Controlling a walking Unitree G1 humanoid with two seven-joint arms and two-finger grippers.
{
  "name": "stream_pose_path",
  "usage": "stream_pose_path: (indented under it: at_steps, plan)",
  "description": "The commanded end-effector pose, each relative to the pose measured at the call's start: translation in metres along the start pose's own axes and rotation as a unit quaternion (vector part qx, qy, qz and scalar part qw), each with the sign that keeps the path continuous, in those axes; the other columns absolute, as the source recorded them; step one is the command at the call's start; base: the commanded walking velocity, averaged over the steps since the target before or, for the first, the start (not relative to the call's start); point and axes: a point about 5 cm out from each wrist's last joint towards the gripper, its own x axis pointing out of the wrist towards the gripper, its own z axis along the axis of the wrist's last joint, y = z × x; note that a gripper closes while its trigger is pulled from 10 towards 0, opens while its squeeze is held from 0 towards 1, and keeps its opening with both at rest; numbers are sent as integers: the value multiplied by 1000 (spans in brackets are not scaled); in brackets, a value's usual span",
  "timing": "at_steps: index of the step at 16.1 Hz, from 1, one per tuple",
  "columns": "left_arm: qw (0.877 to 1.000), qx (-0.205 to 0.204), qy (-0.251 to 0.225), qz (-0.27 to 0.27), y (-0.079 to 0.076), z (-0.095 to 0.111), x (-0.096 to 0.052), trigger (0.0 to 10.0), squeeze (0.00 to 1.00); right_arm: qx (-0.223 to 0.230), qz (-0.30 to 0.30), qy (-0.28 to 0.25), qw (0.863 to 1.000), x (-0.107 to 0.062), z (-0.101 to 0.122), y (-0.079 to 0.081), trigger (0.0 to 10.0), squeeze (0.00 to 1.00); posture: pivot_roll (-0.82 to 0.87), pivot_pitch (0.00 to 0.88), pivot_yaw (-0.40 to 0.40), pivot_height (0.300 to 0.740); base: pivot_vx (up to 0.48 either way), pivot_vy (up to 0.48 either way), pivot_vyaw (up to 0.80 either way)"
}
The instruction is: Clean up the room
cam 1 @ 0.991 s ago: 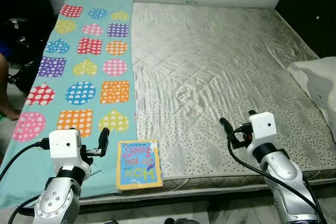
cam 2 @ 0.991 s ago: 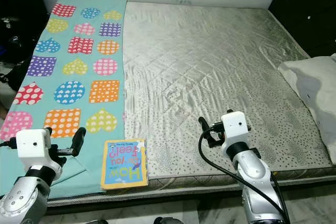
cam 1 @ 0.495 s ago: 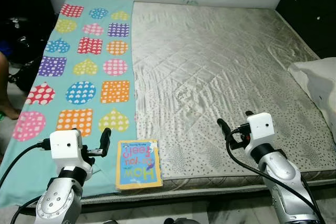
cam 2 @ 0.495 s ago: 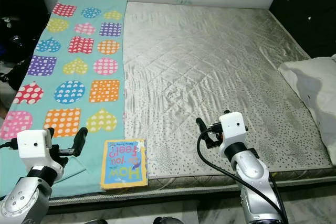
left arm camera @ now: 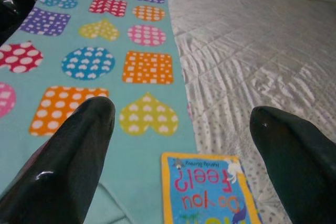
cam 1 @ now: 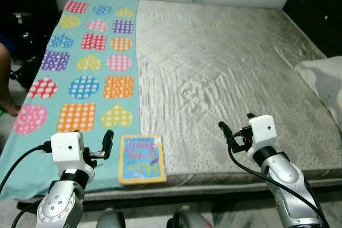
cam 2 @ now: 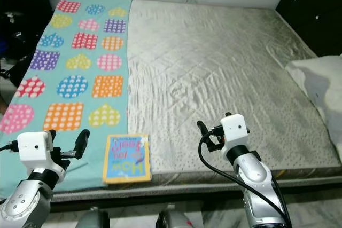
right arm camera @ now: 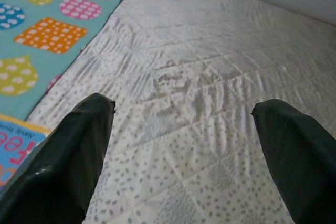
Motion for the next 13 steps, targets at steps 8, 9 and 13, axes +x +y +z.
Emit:
stream_pose_path:
  at_steps: [8,9,13]
  plan:
    - [1000,-1,11,3,0,-6,1,10000,0,0,7,3,1000,0,-1,0,10000,0,-40,152,-99,636,0,0,0]
    - [1000,-2,11,4,0,-6,1,10000,0,0,7,3,1000,0,-1,0,10000,0,-40,152,-99,624,0,0,0]
    - [1000,-3,11,2,-1,-6,3,10000,0,-3,9,2,1000,1,-1,-1,10000,0,-44,153,-101,587,0,0,0]
